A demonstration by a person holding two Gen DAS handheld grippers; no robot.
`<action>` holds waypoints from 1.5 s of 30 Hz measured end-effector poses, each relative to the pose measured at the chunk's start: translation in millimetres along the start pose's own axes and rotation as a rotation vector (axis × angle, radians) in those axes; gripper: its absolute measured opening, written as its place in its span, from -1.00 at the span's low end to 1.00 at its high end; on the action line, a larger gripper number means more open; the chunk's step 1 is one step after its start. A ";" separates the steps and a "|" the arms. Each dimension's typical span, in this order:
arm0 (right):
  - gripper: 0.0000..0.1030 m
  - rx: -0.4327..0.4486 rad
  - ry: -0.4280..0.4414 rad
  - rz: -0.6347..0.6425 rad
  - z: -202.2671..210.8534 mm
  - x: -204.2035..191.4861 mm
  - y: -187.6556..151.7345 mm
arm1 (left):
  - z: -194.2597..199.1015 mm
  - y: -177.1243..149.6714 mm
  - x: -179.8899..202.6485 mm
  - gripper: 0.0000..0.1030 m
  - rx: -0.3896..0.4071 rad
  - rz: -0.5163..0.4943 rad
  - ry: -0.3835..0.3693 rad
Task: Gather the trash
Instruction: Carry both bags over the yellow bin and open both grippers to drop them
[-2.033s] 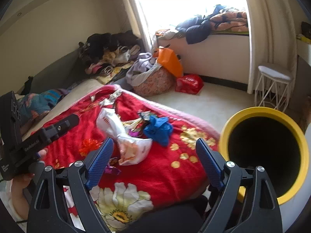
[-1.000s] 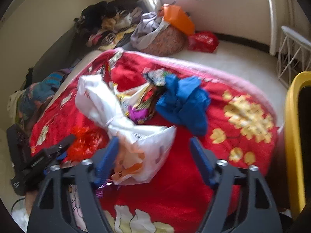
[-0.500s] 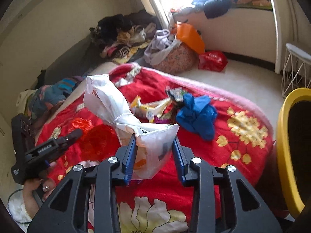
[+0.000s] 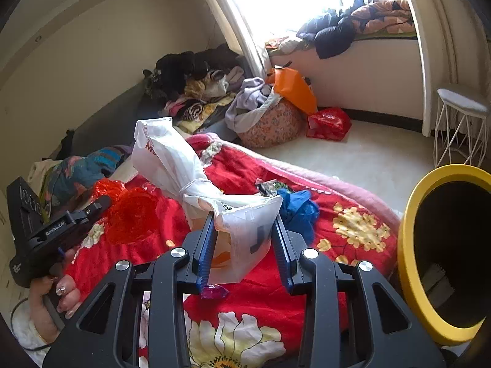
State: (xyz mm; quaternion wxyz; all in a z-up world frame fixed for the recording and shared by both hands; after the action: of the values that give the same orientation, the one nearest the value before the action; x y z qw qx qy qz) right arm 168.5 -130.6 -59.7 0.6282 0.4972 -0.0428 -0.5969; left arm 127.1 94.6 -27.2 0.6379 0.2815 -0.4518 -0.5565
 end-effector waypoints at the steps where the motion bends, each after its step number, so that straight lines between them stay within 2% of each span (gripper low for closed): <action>1: -0.35 0.005 -0.004 0.000 1.6 0.1 2.0 | 0.4 1.2 4.2 -0.92 0.002 -0.003 -0.008; 9: -0.35 0.053 -0.015 -0.020 23.1 10.3 9.4 | -0.9 2.6 27.4 -0.92 -0.002 -0.051 -0.050; 28: -0.35 0.155 -0.108 -0.101 71.1 58.3 24.3 | -9.0 -5.0 83.8 -0.92 -0.029 -0.147 -0.129; 45: -0.35 0.258 -0.223 -0.204 115.8 124.9 32.6 | -20.0 -8.3 135.6 -0.92 -0.039 -0.237 -0.197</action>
State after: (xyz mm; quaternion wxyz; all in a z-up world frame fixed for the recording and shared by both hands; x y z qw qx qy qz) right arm 152.0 -302.8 -47.0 0.4869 0.5062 -0.1376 -0.6984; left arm 137.3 -40.9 -7.3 0.5257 0.2643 -0.4650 -0.6614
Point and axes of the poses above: each gripper's, at about its wrist camera, not at the fingertips, and z roughly against the way its jaws point, x to its right, y to its top, the point moved 6 cm from there along -z, roughly the way its jaws point, and after that the axes turned 13 degrees about -z, right-handed, at the moved point
